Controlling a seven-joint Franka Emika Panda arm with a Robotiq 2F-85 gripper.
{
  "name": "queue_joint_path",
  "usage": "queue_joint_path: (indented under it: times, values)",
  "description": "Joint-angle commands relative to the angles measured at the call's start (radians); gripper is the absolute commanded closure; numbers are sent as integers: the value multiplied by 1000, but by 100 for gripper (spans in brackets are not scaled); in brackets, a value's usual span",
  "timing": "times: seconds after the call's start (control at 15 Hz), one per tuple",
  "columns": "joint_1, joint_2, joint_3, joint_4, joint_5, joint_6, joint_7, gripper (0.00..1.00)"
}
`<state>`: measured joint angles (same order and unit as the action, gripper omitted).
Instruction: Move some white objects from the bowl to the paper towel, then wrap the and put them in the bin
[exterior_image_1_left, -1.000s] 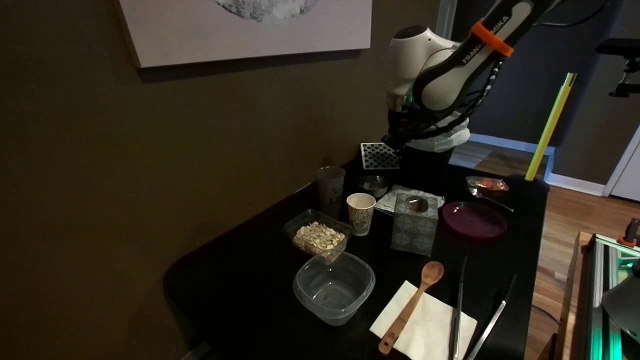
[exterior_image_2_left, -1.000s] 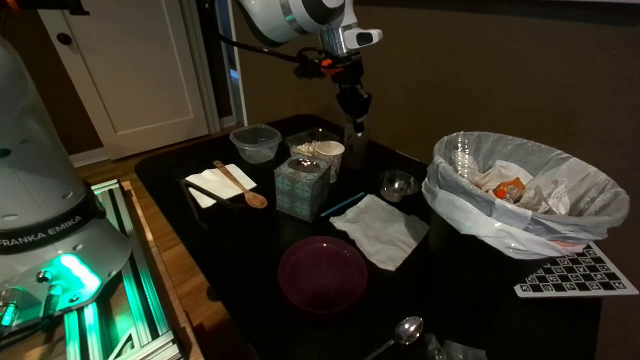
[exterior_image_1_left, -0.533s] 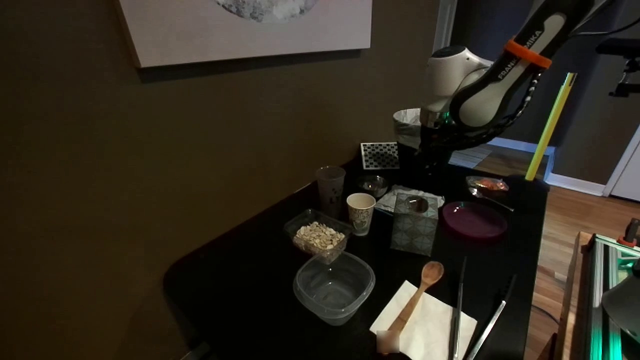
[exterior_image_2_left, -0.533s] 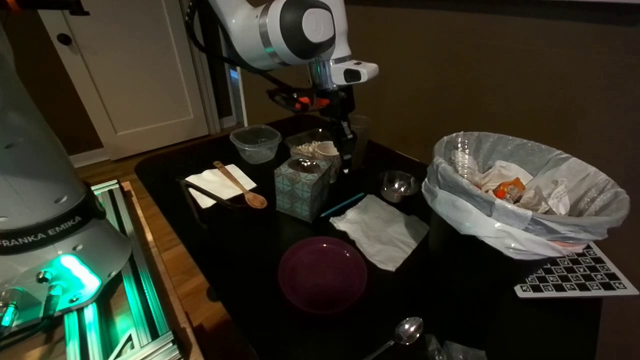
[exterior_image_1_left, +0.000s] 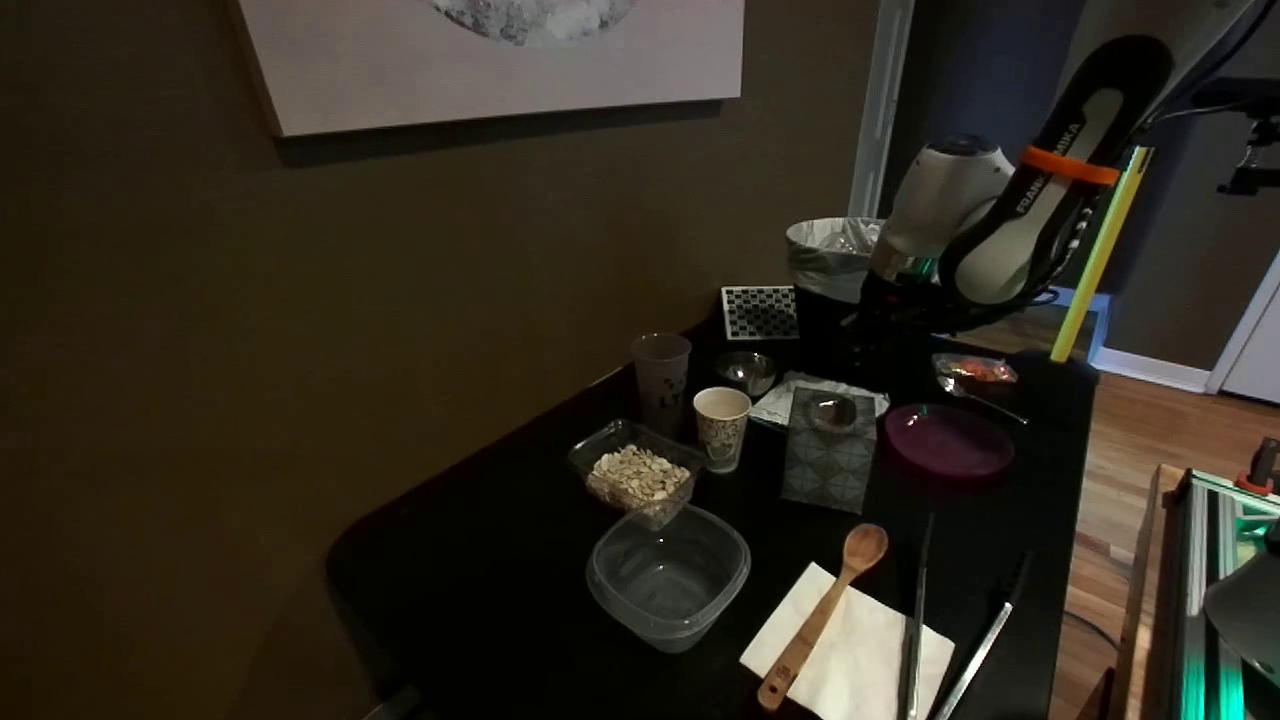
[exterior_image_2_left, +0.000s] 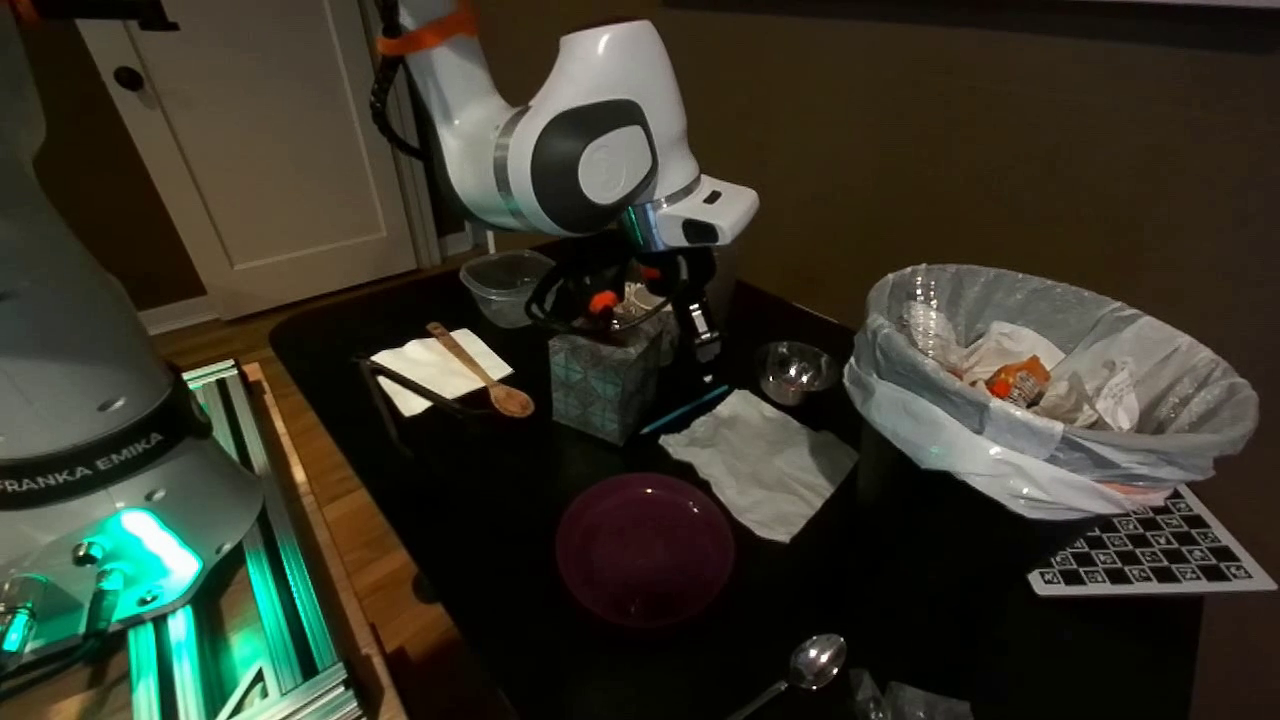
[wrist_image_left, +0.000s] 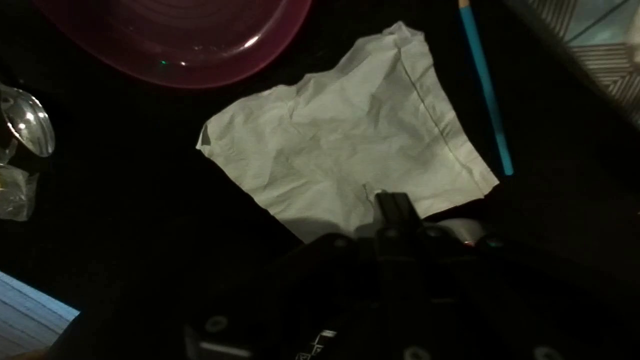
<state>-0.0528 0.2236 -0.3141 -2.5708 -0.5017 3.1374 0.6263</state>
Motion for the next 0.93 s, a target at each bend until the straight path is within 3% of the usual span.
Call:
queue_joint_path:
  times: [0.0,0.07,0.4,0.47,0.87]
  values:
    - [-29,94,16,39,14,75,-7,100]
    - [-10,39,1,10,2,39,-1,99]
    - [-16,80,5,34,3,54,-1,100]
    - [22,112,-47,68,-4,58,14,100]
    - [-13,202,-19,158,19,75,9,100]
